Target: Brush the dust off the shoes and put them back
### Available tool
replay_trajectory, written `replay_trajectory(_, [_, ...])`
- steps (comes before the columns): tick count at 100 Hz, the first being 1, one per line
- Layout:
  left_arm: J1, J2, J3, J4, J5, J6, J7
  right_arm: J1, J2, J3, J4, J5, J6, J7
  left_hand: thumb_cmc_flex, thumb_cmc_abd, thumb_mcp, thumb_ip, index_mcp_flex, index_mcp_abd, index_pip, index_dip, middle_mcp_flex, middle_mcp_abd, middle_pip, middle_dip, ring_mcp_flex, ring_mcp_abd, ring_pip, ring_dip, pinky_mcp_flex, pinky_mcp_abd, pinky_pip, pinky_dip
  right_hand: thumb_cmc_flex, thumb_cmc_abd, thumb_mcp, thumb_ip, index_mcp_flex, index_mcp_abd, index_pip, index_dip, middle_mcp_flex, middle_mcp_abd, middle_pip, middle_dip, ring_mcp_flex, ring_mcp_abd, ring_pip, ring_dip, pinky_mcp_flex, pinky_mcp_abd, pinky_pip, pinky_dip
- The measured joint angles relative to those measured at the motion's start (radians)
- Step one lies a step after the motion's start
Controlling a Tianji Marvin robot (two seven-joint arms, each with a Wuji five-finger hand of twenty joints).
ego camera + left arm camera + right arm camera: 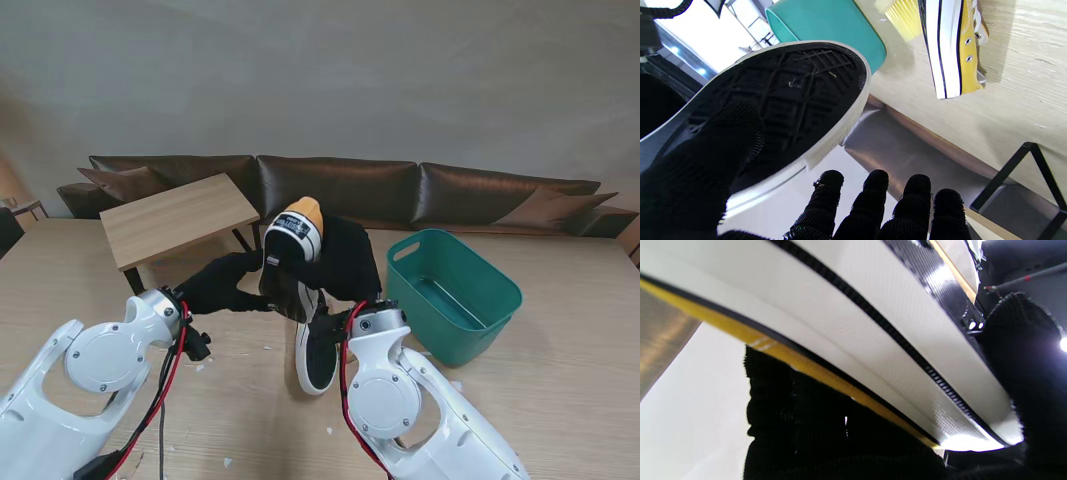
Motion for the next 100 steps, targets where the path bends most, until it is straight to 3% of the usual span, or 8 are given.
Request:
replay_trajectory(3, [-0.007,0.000,0.008,0.004,-0.001,0.000,0.000,-0.003,0.000,0.001,-0.004,0.012,-0.008,0.000,-0.003,-0.010,0.004,-0.013,0.000,0.000,0.000,0.001,0.000,0.000,0.000,0.000,-0.004,0.000,0.000,0.000,0.000,0.000,0.000,-0.001,0.000,0.000,0.000,0.000,0.000,0.000,0.000,0.000,0.000,0.000,0.000,0.000,0.000,0.000,0.000,0.000,0.000,0.000,0.000,0.000])
replay_trajectory(19, [-0.031,0.000,0.036,0.026,-0.123,-0.001,-0.014,-0.016,-0.002,0.012,-0.014,0.035,-0.045,0.000,-0.010,-0.028,0.039,-0.001,0.002,-0.005,0.009,0.013,0.000,0.000,0.000,0.000,-0.024,0.013,-0.006,-0.003,-0.002,0.000,-0.001,-0.001,0.012,0.000,0.000,0.000,0.000,0.001,0.000,0.003,0.000,0.009,0.000,0.009,0.000,0.005,0.005,0.014,0.000,0.000,0.000,0.000])
replay_trajectory(38, [-0.036,-0.006,0.064,0.033,-0.102,-0.055,0.026,-0.030,-0.005,0.022,-0.027,0.122,-0.047,0.006,-0.021,-0.028,0.038,-0.001,0.002,-0.052,0.009,0.015,-0.045,0.000,-0.004,0.001,-0.026,0.014,-0.006,-0.003,-0.013,-0.001,-0.001,-0.003,0.025,0.000,0.000,0.000,-0.001,0.009,0.000,0.012,0.000,0.021,0.000,0.014,0.000,0.019,0.025,0.027,0.000,0.013,0.000,0.000])
replay_trajectory(51, [-0.033,-0.013,0.082,0.037,-0.193,-0.073,0.048,-0.034,-0.013,0.026,-0.033,0.186,-0.045,0.006,-0.020,-0.028,0.038,-0.001,0.001,-0.077,0.011,0.023,-0.053,-0.001,-0.003,0.000,-0.027,0.014,-0.006,-0.004,-0.013,-0.001,-0.001,-0.003,0.025,0.000,0.000,0.000,-0.003,0.010,0.000,0.016,0.000,0.022,-0.001,0.014,0.000,0.019,0.025,0.033,0.000,0.013,0.000,0.000])
replay_trajectory(67, [-0.027,-0.026,0.098,0.040,-0.258,-0.095,0.071,-0.035,-0.023,0.026,-0.034,0.204,-0.035,0.000,0.056,-0.026,-0.055,-0.001,0.078,-0.081,0.071,0.078,-0.019,-0.001,0.006,0.022,-0.023,0.027,-0.003,-0.004,-0.008,0.013,-0.001,0.013,0.025,0.001,0.000,0.001,-0.003,0.017,0.000,0.029,0.000,0.022,-0.001,0.015,0.000,0.022,0.049,0.040,0.000,0.014,0.000,0.000])
replay_trajectory(76, [-0.018,-0.031,0.104,0.040,-0.326,-0.095,0.078,-0.035,-0.027,0.026,-0.034,0.223,-0.030,-0.005,0.125,-0.021,-0.135,0.000,0.153,-0.068,0.156,0.190,0.056,0.000,0.034,0.068,0.013,0.045,0.050,0.055,0.042,0.041,0.045,0.094,0.025,0.001,0.000,0.001,-0.001,0.022,0.005,0.032,0.000,0.022,-0.001,0.015,0.011,0.022,0.067,0.047,0.000,0.014,0.000,0.000])
replay_trajectory(91, [-0.004,-0.044,0.130,0.040,-0.343,-0.100,0.154,-0.032,-0.034,0.027,-0.030,0.249,-0.012,-0.016,0.274,0.003,-0.333,0.005,0.257,0.011,0.386,0.517,0.279,0.009,0.129,0.244,0.234,0.081,0.286,0.254,0.189,0.098,0.312,0.360,0.025,0.001,-0.001,0.001,0.002,0.025,0.009,0.033,0.000,0.022,-0.004,0.015,0.012,0.028,0.088,0.064,0.000,0.017,0.000,0.000])
replay_trajectory(100, [0.005,-0.059,0.142,0.037,-0.346,-0.103,0.215,-0.029,-0.036,0.031,-0.023,0.250,0.002,-0.018,0.431,0.007,-0.515,0.005,0.276,0.086,0.597,0.620,0.480,0.027,0.210,0.342,0.422,0.098,0.478,0.302,0.259,0.146,0.726,0.306,0.025,0.001,-0.001,0.001,0.000,0.025,0.009,0.033,0.000,0.021,-0.012,0.015,0.010,0.029,0.082,0.064,0.000,0.019,0.000,0.000])
